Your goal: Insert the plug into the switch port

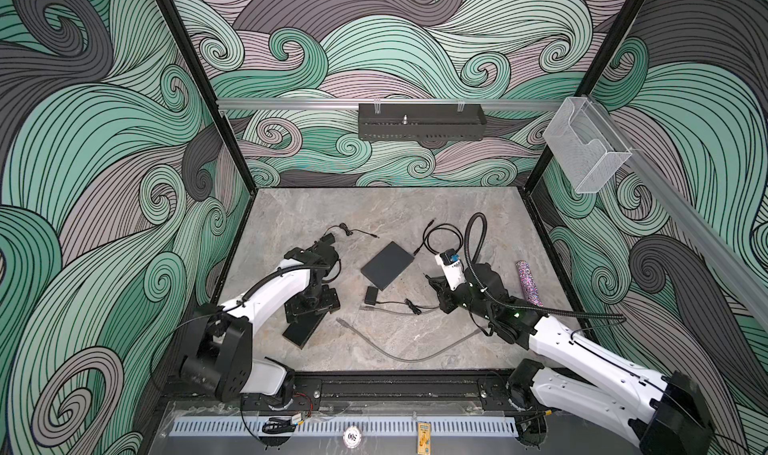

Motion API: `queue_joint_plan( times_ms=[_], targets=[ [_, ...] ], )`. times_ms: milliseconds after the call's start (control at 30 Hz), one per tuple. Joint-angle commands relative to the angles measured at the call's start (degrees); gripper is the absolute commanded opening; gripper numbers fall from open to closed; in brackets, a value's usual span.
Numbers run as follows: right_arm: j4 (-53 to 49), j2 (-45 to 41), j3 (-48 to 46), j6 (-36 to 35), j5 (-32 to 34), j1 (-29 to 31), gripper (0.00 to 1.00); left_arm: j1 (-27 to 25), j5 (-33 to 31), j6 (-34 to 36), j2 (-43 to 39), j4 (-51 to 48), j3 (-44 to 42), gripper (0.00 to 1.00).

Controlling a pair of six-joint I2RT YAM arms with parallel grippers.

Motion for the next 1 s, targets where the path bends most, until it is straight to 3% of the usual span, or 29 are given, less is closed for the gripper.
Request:
queue_joint_plan(
  times_ms=[0,133,333,733,967],
  targets=[
    [1.8,-1.3,-0.9,0.8,-0.6,-0.2,0.0,1.2,5.5,-7.4,-3.0,0.8,-4.9,0.99],
    [1.1,-1.7,-0.9,1.1,-1.0,-0.2,0.0,3.5,8.5,-12.2,-8.2,4.3,-11.5,0.99],
    [0.7,-2.2,-1.1,1.5,-1.1,-0.3,0.0,5.1,4.6,-14.3,-14.8,8.0,-16.4,0.99],
    [-1.8,-3.5,0.0,0.7,-0.6,-0.2,0.0,9.8,3.2,-3.6,-13.0,20.9,-15.7,0.99],
    [-3.5,-2.6,1.4,-0.2,1.1,-0.2,0.0,10.1,14.3,2.2,-6.6,28.7,-11.6,0.98]
  ],
)
